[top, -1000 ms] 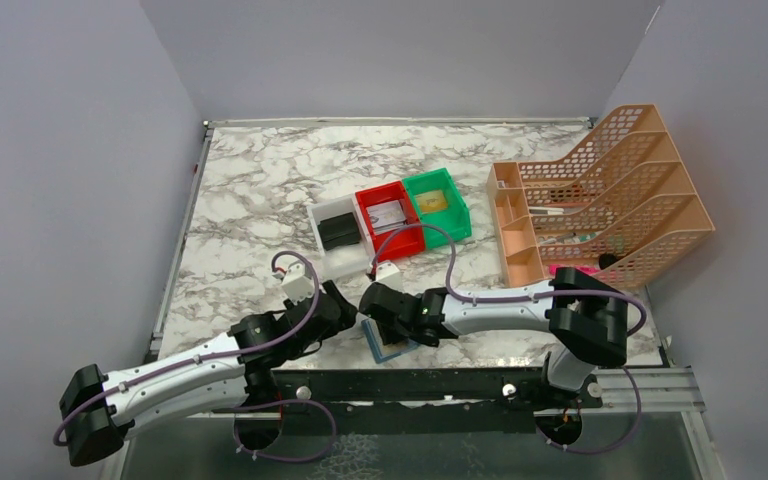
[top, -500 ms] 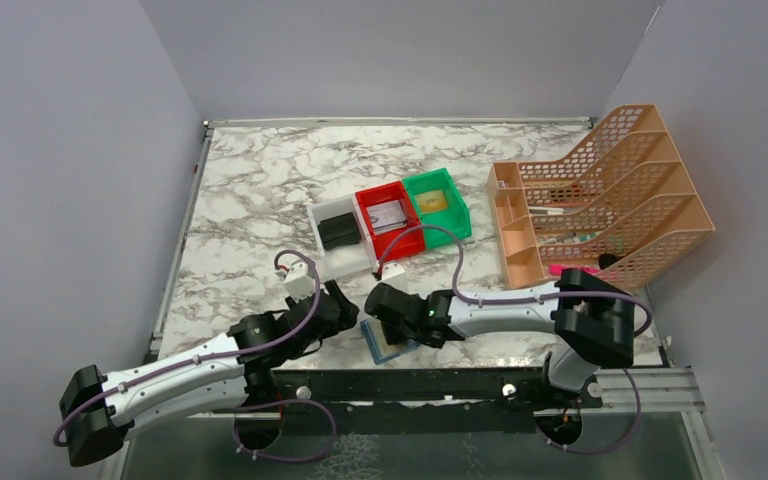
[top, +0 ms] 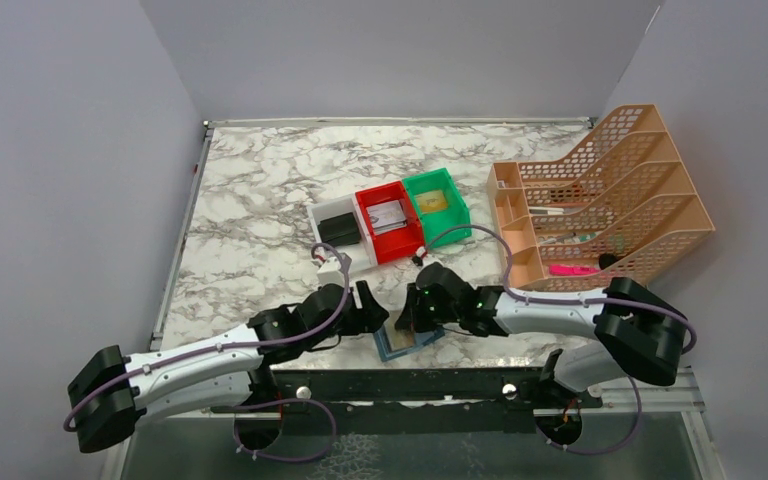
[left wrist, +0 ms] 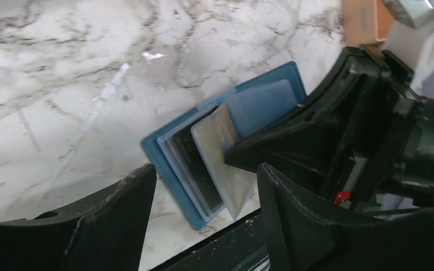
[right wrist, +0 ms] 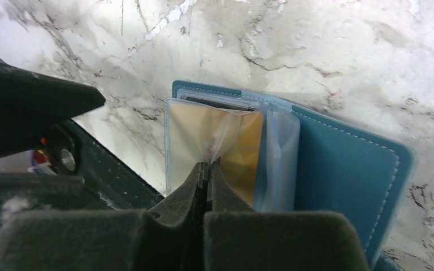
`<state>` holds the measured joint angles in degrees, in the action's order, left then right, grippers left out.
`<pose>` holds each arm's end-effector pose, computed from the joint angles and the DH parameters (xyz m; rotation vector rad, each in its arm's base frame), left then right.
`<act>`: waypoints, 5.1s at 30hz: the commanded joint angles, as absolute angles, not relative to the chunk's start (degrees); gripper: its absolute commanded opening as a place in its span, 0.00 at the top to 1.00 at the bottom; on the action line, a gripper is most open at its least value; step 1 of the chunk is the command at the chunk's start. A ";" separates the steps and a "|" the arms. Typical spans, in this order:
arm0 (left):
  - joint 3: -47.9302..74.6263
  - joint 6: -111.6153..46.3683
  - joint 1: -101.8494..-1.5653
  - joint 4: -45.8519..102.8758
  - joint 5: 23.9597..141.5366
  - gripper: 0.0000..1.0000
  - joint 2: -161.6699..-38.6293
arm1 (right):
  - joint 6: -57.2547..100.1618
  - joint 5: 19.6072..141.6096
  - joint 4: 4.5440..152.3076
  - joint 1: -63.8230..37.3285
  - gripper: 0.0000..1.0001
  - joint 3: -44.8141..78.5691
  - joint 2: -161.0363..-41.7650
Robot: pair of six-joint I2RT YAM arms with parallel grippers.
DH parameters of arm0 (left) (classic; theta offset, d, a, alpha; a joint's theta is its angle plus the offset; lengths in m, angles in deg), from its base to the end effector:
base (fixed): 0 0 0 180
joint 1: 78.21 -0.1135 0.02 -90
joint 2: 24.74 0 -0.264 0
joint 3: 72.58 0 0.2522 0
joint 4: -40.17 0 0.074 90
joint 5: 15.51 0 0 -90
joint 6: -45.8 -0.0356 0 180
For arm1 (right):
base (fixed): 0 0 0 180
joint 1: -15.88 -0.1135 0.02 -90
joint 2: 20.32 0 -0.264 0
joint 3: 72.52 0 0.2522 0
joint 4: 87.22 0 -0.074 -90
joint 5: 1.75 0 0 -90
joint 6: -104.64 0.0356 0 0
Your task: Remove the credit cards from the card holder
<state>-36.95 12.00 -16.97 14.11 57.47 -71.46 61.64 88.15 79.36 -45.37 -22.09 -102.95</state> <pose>0.0922 -0.1463 0.1919 -0.0698 2.3085 -0.7993 0.1328 0.2422 0.1626 -0.3184 2.5401 0.8474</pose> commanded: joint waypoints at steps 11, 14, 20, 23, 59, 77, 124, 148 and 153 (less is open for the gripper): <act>-37.90 12.32 -17.04 39.80 71.36 0.32 -84.79 | 68.74 77.79 93.67 -40.30 0.99 -31.59 -97.68; -38.40 14.34 -17.03 40.13 69.97 0.32 -85.60 | 68.94 77.88 93.70 -39.98 0.99 -32.28 -97.09; -38.58 17.76 -17.03 35.52 65.10 0.31 -83.48 | 69.06 78.05 93.87 -39.59 0.99 -33.17 -96.48; -38.77 19.25 -17.03 32.92 63.19 0.31 -81.91 | 69.32 78.04 94.42 -39.40 0.99 -33.49 -96.48; -34.68 15.52 -16.96 47.53 77.54 0.45 -97.08 | 70.88 86.08 82.73 -39.05 0.66 -33.84 -88.57; -23.86 11.75 -16.86 49.96 85.89 0.45 -115.14 | 76.64 108.67 51.53 -39.05 0.62 -36.19 -56.93; -25.18 7.54 -16.93 40.44 78.49 0.34 -106.21 | 69.35 98.38 66.01 -39.04 0.76 -36.63 -81.58; -29.33 12.31 -16.95 43.39 77.51 0.48 -111.04 | 74.06 96.48 69.18 -39.05 0.79 -42.01 -80.63; -29.88 12.39 -16.95 43.59 77.09 0.61 -109.94 | 74.18 96.57 69.17 -39.05 0.79 -41.67 -81.33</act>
<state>-28.58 12.55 -17.02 44.82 77.89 -111.00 73.77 97.57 72.41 -38.80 -40.15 -79.93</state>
